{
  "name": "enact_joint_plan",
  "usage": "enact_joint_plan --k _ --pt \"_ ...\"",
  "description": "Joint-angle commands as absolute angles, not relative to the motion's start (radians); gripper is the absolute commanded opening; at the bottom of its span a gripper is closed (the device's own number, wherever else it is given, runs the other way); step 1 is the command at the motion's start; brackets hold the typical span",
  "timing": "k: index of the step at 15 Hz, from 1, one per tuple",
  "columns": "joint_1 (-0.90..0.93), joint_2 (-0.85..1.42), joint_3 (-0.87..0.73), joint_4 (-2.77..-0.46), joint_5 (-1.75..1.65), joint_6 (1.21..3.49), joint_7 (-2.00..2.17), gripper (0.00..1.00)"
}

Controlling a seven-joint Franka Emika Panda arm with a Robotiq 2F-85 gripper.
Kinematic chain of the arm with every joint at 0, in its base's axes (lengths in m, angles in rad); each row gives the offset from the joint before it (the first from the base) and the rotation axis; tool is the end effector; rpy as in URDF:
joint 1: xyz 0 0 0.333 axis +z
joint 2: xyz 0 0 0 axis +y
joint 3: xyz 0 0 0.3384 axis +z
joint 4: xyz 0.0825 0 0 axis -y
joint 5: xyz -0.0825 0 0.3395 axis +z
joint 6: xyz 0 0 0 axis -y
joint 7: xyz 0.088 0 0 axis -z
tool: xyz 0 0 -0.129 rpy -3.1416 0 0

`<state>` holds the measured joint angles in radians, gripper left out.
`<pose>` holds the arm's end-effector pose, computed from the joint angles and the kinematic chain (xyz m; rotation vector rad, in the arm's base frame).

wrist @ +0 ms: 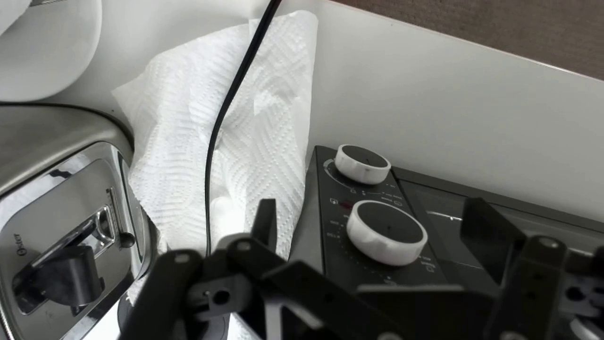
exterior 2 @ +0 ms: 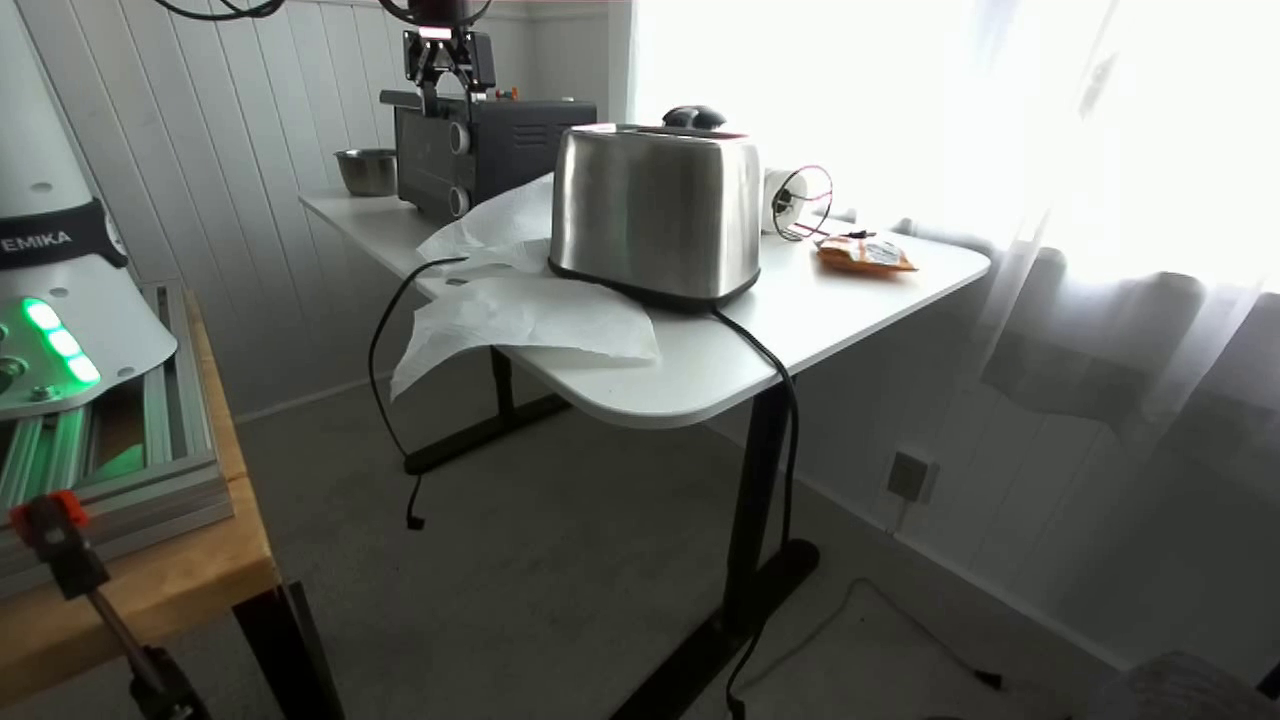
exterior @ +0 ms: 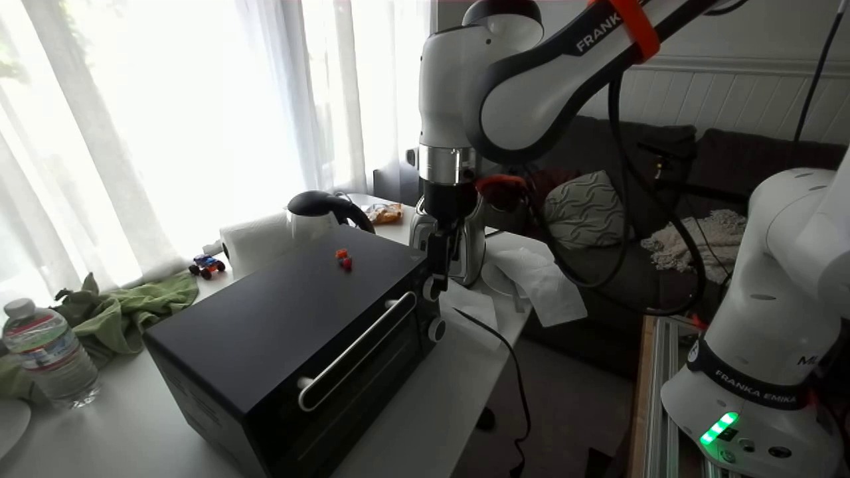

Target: Twist the knob on the mini oven

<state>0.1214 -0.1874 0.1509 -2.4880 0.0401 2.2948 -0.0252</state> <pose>0.3977 0.1131 0.3856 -3.1124 -0.4198 0.0121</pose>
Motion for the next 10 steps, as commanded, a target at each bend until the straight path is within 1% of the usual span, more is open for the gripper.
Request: enact_joint_plan --k 1,4,5,7,8,10 --pt "0.141 -0.171 0.132 -2.496 0.093 2.329 -0.088 1.0" --pt "0.143 -0.153 0.132 -2.49 0.117 2.344 -0.109 0.97" --pt "0.142 -0.149 0.133 -2.49 0.124 2.349 -0.113 0.93" --pt "0.143 -0.14 0.132 -2.489 0.14 2.358 -0.126 0.78" --pt "0.143 -0.137 0.133 -2.488 0.146 2.361 -0.133 0.67" --pt "0.143 -0.132 0.133 -2.488 0.157 2.369 -0.144 0.5"
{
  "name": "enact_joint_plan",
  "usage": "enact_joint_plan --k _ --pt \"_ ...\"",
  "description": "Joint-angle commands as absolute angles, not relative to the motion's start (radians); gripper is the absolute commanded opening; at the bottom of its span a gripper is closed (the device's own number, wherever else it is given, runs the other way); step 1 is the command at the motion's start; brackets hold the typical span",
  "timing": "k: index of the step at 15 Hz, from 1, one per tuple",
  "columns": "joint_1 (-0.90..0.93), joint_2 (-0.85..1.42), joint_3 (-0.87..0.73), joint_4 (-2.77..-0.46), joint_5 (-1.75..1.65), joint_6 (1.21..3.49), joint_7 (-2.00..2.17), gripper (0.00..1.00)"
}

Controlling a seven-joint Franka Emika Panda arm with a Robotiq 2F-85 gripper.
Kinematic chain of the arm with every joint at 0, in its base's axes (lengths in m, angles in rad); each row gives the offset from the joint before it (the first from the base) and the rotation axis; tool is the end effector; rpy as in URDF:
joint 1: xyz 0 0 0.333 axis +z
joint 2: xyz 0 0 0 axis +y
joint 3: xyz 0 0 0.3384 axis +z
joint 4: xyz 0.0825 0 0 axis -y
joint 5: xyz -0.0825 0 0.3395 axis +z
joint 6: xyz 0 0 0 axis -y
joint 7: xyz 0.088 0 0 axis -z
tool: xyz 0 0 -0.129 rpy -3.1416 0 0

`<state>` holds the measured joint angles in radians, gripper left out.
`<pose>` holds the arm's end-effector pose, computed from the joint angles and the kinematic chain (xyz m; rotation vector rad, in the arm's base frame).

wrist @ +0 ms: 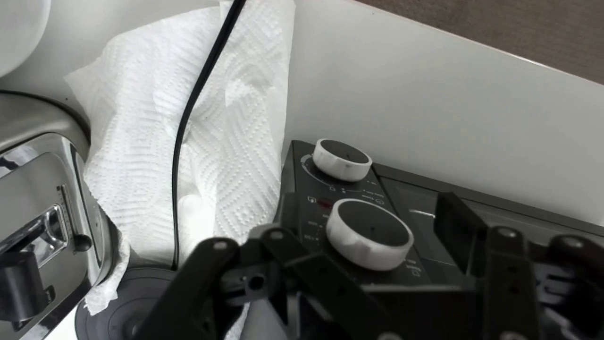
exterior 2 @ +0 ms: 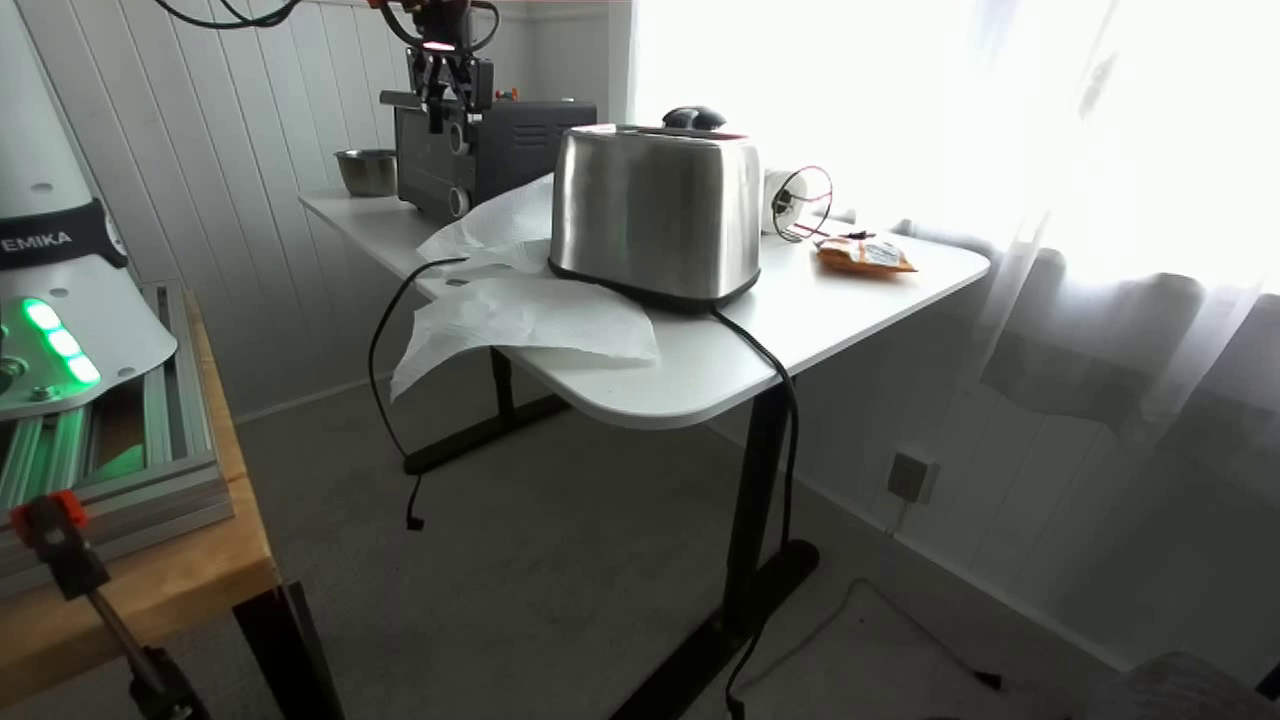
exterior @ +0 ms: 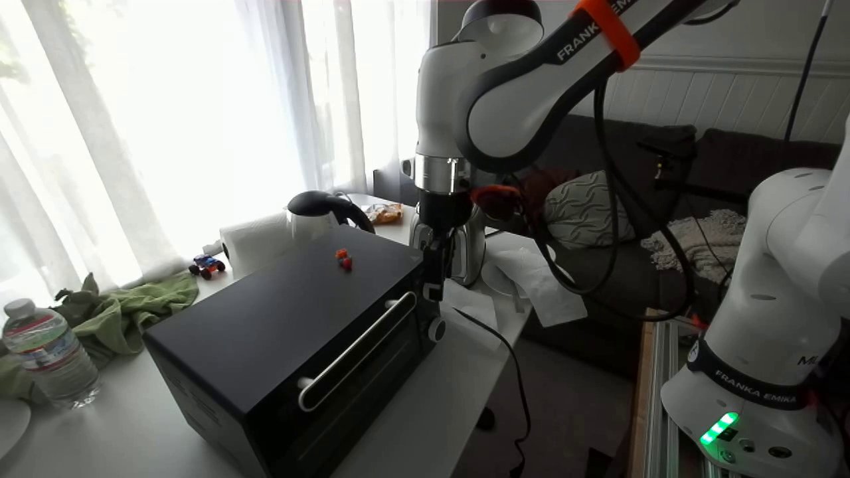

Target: Twist the knob on the mini oven

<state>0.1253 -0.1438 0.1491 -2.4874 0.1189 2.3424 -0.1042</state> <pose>0.4050 0.1181 0.3721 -3.0449 -0.4509 0.0112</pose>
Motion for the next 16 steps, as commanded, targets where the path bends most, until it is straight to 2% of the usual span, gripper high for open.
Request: enact_joint_plan --k 1,5,6,10,11,12,13,16 --pt "0.142 -0.131 0.133 -2.488 0.161 2.37 -0.148 0.44" --pt "0.138 -0.128 0.128 -2.486 0.164 2.364 -0.157 0.16" --pt "0.136 -0.128 0.124 -2.485 0.164 2.36 -0.163 0.12" --pt "0.135 -0.121 0.108 -2.484 0.202 2.357 -0.203 0.09" --pt "0.134 -0.123 0.105 -2.486 0.209 2.353 -0.202 0.51" --pt "0.135 -0.125 0.103 -2.487 0.217 2.35 -0.201 0.48" --pt "0.136 -0.125 0.102 -2.486 0.228 2.349 -0.197 0.49" --pt "0.138 -0.131 0.105 -2.488 0.254 2.354 -0.177 0.68"
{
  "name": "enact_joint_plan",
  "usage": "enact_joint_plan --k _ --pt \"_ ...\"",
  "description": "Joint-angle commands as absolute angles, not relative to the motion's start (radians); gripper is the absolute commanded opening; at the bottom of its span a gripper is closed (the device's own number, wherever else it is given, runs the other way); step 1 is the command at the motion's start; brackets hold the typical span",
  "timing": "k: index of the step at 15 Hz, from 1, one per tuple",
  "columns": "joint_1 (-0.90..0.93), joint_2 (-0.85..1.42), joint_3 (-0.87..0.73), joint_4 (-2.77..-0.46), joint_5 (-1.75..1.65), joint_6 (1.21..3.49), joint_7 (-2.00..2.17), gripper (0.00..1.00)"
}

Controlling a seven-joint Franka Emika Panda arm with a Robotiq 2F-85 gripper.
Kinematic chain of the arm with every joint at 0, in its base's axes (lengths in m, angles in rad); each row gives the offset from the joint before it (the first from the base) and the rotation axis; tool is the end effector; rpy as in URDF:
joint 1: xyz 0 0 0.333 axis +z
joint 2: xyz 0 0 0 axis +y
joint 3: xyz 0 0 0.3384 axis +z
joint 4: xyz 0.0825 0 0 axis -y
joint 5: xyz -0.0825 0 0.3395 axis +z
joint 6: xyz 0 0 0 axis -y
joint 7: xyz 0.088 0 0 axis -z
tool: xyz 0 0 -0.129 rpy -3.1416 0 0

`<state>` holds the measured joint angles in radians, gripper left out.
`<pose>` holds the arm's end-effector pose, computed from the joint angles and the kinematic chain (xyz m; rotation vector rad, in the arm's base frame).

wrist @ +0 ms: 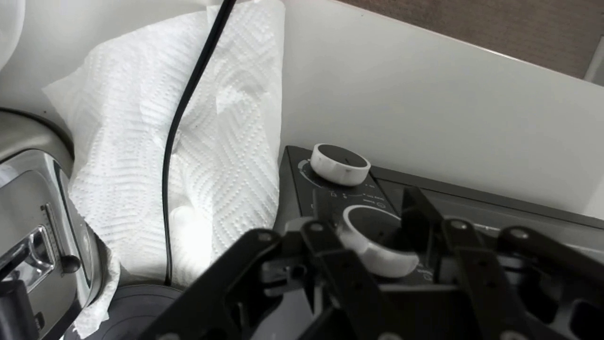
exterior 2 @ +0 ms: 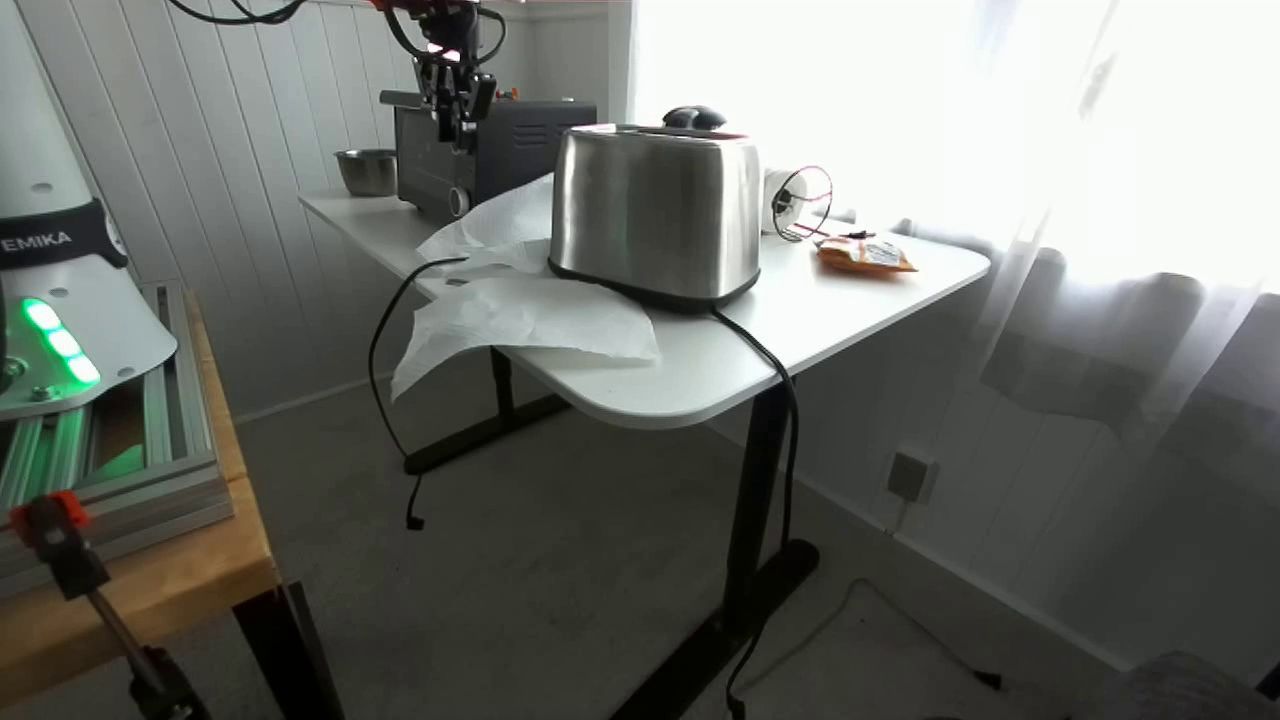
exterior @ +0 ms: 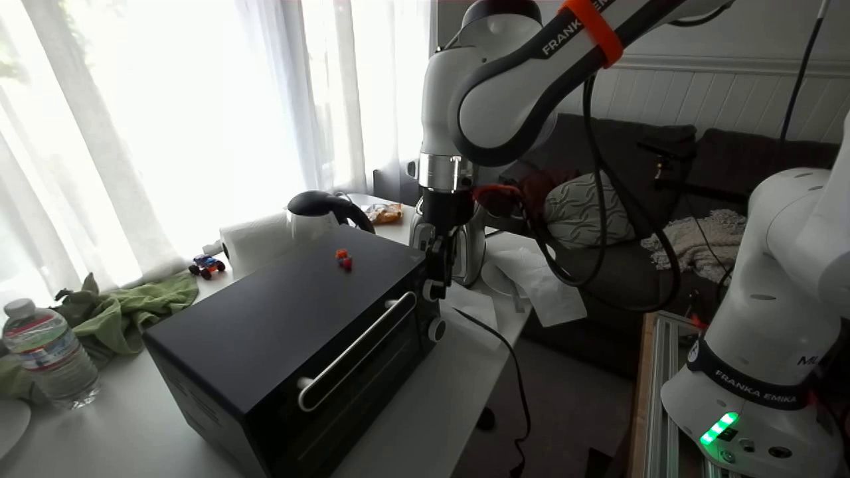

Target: Twist the knob on the mini oven

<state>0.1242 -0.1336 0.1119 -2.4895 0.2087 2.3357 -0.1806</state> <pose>0.4078 0.1050 0.3670 -2.9807 -0.4037 0.0354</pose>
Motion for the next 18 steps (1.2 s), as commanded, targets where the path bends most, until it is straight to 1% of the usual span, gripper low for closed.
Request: enact_joint_plan --k 1,4,5,7,8,9,10,15,18 --pt "0.137 -0.133 0.107 -2.489 0.256 2.36 -0.168 0.76" --pt "0.137 -0.121 0.108 -2.482 0.259 2.383 -0.158 0.96" --pt "0.138 -0.119 0.109 -2.48 0.261 2.384 -0.159 0.99" --pt "0.138 -0.115 0.11 -2.477 0.256 2.38 -0.152 1.0" --pt "0.138 -0.114 0.11 -2.475 0.254 2.379 -0.151 0.79" --pt "0.137 -0.113 0.111 -2.475 0.253 2.38 -0.149 0.75" --pt "0.137 -0.111 0.111 -2.475 0.251 2.379 -0.147 0.73" --pt "0.133 -0.103 0.111 -2.473 0.243 2.381 -0.143 0.38" --pt "0.133 -0.105 0.113 -2.473 0.237 2.381 -0.132 0.37"
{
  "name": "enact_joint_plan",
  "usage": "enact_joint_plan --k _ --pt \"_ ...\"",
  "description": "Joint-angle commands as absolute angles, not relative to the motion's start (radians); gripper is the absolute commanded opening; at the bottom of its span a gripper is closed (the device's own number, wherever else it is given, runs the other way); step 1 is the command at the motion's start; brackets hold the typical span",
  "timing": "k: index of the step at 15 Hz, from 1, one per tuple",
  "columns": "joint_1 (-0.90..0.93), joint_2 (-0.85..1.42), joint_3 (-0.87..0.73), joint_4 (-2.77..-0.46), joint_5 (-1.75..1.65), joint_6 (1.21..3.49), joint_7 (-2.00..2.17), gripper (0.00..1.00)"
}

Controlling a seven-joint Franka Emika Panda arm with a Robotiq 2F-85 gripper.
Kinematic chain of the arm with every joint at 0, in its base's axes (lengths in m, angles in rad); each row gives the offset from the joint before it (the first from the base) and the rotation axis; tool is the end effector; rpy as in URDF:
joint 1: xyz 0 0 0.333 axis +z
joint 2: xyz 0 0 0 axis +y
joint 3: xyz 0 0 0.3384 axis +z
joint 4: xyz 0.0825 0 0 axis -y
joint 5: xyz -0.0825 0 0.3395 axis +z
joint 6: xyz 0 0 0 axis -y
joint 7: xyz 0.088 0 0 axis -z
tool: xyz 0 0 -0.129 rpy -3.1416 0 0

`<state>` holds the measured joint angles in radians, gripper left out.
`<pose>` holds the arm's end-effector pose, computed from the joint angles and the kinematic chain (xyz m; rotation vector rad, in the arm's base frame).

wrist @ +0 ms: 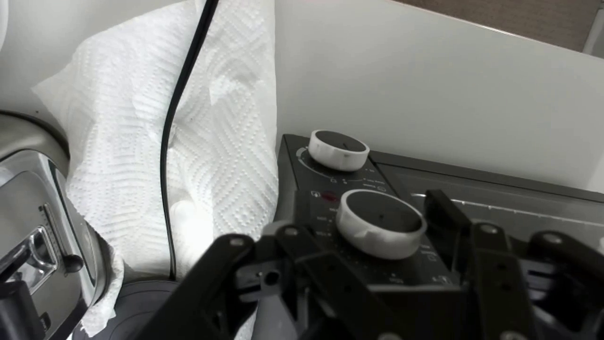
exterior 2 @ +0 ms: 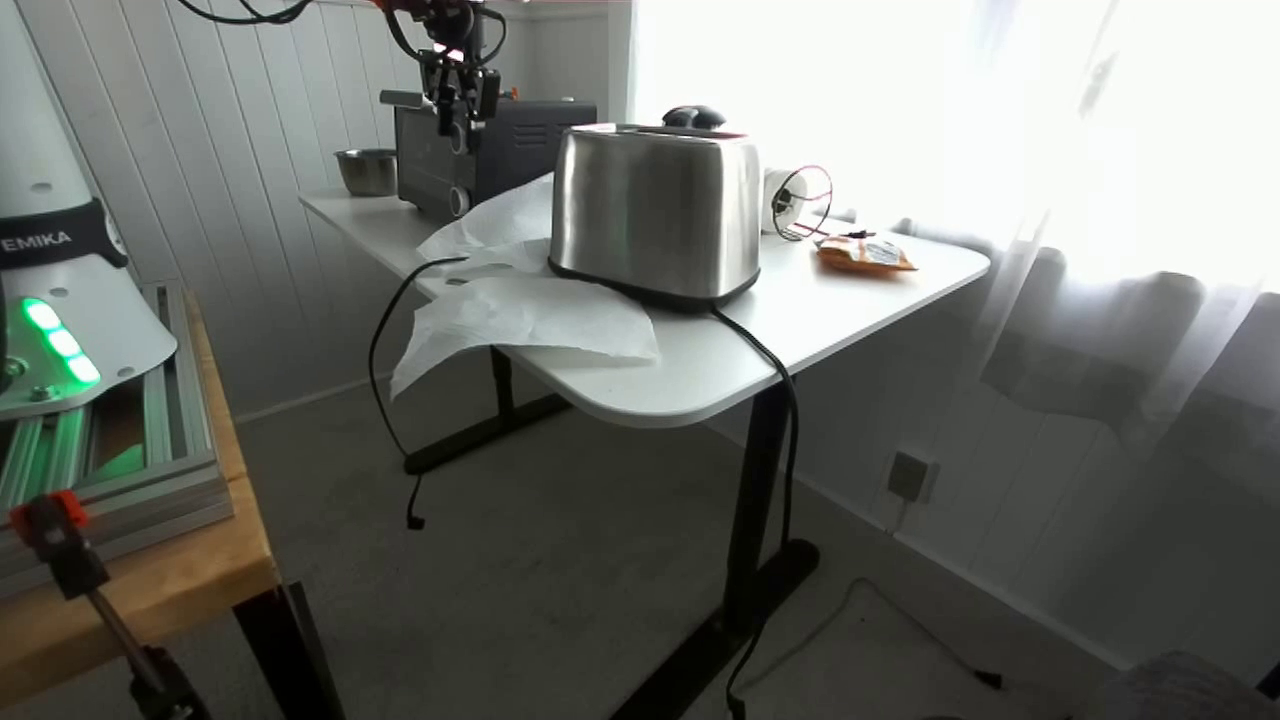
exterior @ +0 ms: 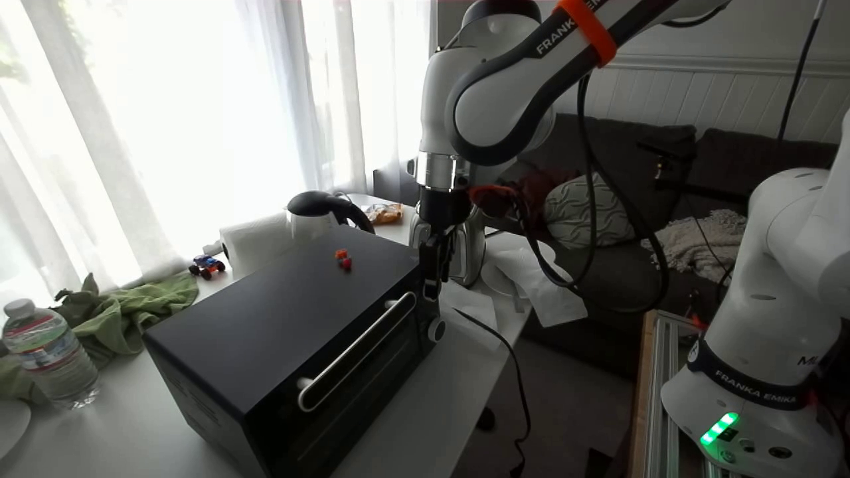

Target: Twist the knob on the mini oven

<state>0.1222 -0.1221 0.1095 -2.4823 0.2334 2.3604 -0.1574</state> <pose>0.4140 0.1045 0.3672 -2.9724 -0.3316 0.0074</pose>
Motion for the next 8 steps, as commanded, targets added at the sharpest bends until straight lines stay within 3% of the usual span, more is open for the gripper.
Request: enact_joint_plan --k 1,2,3,6,8 --pt "0.132 -0.105 0.113 -2.47 0.233 2.378 -0.126 0.36" --pt "0.132 -0.106 0.114 -2.47 0.231 2.37 -0.117 0.36" --pt "0.133 -0.108 0.114 -2.47 0.236 2.364 -0.108 0.8" --pt "0.133 -0.108 0.12 -2.47 0.217 2.349 -0.074 0.98" --pt "0.136 -0.107 0.125 -2.466 0.223 2.337 -0.054 1.0"
